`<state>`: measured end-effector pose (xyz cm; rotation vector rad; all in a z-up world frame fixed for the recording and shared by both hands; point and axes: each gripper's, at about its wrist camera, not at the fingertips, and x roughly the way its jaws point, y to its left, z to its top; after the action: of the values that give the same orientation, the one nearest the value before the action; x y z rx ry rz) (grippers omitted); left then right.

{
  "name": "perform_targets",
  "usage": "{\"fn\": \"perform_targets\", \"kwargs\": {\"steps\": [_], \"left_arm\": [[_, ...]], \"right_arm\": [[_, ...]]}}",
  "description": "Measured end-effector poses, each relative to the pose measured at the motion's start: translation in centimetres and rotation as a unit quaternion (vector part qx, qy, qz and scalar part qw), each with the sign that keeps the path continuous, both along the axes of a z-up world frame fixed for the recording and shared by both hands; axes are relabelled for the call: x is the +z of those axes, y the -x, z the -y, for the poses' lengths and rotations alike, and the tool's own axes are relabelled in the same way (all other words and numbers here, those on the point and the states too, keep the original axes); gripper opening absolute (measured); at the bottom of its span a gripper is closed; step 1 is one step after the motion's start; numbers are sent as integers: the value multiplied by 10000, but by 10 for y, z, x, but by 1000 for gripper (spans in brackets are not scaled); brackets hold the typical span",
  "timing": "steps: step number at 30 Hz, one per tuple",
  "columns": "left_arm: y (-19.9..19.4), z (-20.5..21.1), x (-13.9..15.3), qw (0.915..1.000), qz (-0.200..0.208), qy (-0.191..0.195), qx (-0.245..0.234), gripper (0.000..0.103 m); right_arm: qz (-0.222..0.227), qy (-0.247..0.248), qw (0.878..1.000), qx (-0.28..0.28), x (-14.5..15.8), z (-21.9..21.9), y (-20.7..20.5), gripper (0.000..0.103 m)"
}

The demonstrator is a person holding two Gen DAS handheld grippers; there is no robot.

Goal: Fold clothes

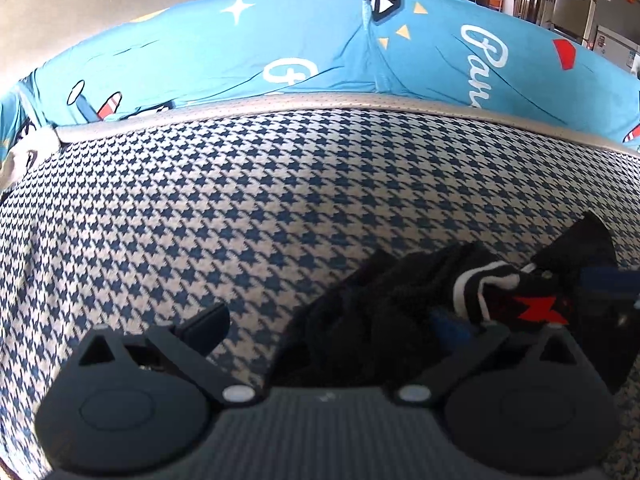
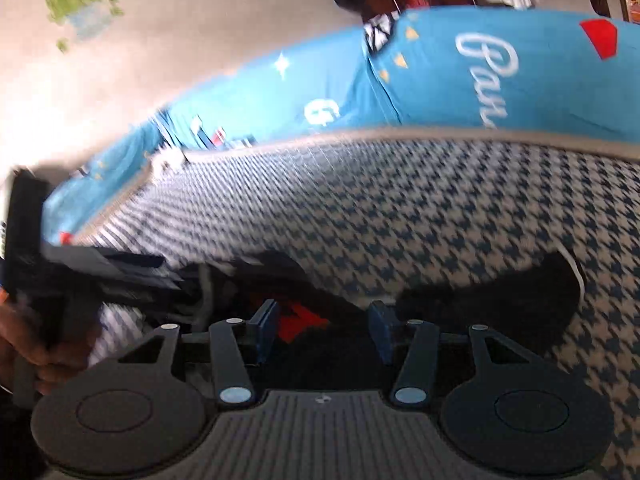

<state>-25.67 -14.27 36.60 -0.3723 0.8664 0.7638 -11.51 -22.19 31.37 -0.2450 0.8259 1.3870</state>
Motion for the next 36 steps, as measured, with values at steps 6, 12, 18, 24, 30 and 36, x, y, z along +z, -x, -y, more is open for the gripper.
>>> {"fn": "perform_targets", "kwargs": {"steps": [6,12,18,24,30,36], "left_arm": [[12,1,5,9999,81,48,-106,103],[10,6,5,9999,-16,-29,-111,103],[17,7,1,9999,-107,-48,-63,103],[28,7,-2,9998,-13,139,174,103],[33,5,0,9996,23,94,278,103],[35,2,-1,9994,65,101,333,103]], "right_arm": [[-123,362,9992,-68,-6,14,-2,50],[-98,560,9980,-263,-3,35,9,50],[-161,557,9966,-592,10,56,8,53],[392,-312,9982,-319,37,55,16,53],[662,-294,9969,300,33,15,27,53],[742,150,9944,740,9,-25,27,53]]}}
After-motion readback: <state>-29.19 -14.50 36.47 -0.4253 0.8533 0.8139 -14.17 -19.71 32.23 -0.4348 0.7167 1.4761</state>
